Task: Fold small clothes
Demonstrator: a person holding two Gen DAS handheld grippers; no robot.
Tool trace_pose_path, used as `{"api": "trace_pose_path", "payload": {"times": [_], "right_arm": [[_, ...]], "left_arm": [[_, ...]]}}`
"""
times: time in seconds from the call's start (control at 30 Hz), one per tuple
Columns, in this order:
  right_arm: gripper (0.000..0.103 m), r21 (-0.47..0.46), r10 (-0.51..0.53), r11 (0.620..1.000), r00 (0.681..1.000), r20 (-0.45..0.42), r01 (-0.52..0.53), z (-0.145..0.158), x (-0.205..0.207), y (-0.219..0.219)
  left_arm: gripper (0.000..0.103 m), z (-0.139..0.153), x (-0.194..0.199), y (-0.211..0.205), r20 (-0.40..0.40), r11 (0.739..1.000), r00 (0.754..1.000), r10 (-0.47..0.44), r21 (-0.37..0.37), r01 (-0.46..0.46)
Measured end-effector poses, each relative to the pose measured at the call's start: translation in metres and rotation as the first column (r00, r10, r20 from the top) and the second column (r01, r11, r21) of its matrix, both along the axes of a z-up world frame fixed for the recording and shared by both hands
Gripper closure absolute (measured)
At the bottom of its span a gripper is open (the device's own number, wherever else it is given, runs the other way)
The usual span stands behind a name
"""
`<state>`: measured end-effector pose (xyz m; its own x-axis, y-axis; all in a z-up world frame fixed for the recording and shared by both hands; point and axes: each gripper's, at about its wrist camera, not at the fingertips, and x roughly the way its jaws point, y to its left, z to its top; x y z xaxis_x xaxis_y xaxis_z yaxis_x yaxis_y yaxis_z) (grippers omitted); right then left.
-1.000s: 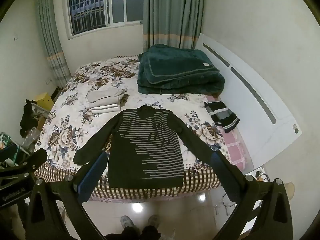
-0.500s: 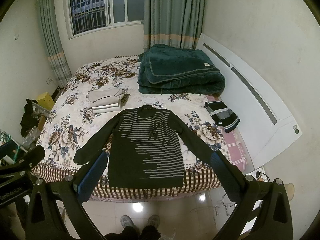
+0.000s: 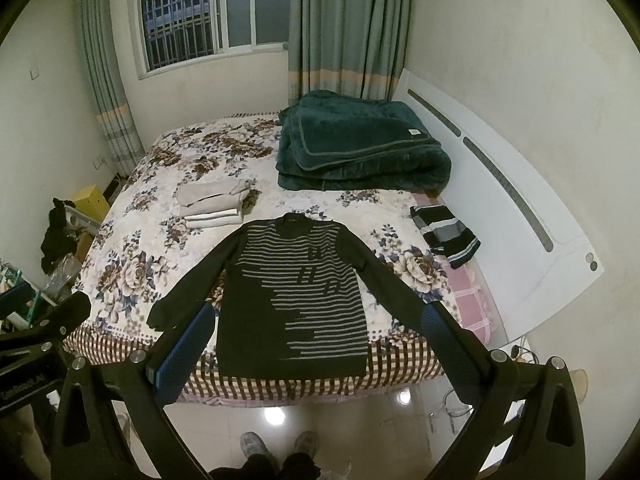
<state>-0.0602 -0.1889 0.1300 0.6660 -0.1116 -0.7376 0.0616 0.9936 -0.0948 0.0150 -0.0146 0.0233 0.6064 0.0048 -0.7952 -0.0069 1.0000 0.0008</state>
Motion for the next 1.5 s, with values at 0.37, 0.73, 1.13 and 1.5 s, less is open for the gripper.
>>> {"api": "trace_pose_path", "payload": {"times": [0.37,0.73,1.13,1.5], "right_arm": [[0.0,-0.002,0.003,1.0,1.0,0.006,-0.003,0.0,0.0,0.0],[0.0,-0.004,0.004,1.0,1.0,0.007,-0.004,-0.002,0.001,0.0],[0.0,-0.007,0.004,1.0,1.0,0.007,-0.004,-0.004,0.001,0.001],[0.0,-0.007,0.003,1.0,1.0,0.011,-0.003,-0.009,0.0,0.0]], "left_arm": [[0.0,0.002,0.001,-0.001,0.002,1.0,1.0,-0.001,-0.005,0.001],[0.0,0.004,0.004,-0.003,0.002,1.0,1.0,0.0,-0.009,0.0],[0.0,0.004,0.002,-0.003,0.007,1.0,1.0,0.001,-0.01,-0.001],[0.0,0.007,0.007,-0.007,0.012,1.0,1.0,-0.001,-0.007,0.001]]}}
